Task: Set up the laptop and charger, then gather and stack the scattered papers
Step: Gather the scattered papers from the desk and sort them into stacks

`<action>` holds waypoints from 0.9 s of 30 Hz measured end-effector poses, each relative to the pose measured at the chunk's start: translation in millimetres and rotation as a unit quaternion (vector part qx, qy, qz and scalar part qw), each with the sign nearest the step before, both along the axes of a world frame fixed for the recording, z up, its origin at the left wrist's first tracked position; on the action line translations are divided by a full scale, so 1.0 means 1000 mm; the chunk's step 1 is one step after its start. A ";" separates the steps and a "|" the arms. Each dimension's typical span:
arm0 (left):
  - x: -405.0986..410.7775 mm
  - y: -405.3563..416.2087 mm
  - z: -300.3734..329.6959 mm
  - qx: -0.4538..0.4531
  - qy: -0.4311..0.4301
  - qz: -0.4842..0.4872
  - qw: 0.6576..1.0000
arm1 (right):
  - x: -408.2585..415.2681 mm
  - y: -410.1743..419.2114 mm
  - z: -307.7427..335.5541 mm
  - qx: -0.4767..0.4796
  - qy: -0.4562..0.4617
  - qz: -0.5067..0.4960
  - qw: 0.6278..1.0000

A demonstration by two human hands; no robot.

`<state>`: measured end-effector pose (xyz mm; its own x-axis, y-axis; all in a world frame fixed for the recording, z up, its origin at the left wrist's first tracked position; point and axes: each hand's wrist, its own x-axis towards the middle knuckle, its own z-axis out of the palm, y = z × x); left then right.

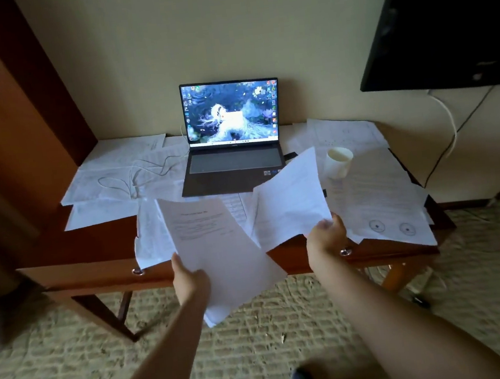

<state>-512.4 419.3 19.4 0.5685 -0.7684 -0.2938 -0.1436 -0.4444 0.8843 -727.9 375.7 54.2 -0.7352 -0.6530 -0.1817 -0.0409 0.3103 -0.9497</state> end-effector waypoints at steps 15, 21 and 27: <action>-0.017 0.008 -0.045 0.055 0.203 -0.048 0.977 | 0.058 0.073 -0.037 0.196 -0.323 0.145 0.915; -0.020 0.007 -0.038 0.035 0.280 0.025 0.959 | 0.083 0.082 -0.060 0.202 -0.385 0.095 0.895; -0.017 0.000 -0.039 0.045 0.274 0.000 0.961 | 0.091 0.087 -0.058 0.223 -0.441 0.064 0.867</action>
<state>-529.8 419.7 -19.2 0.3093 -0.7258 -0.6145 0.3319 -0.5231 0.7850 -637.2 462.4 -3.8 -0.1088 -0.4392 -0.8918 0.5797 0.7008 -0.4158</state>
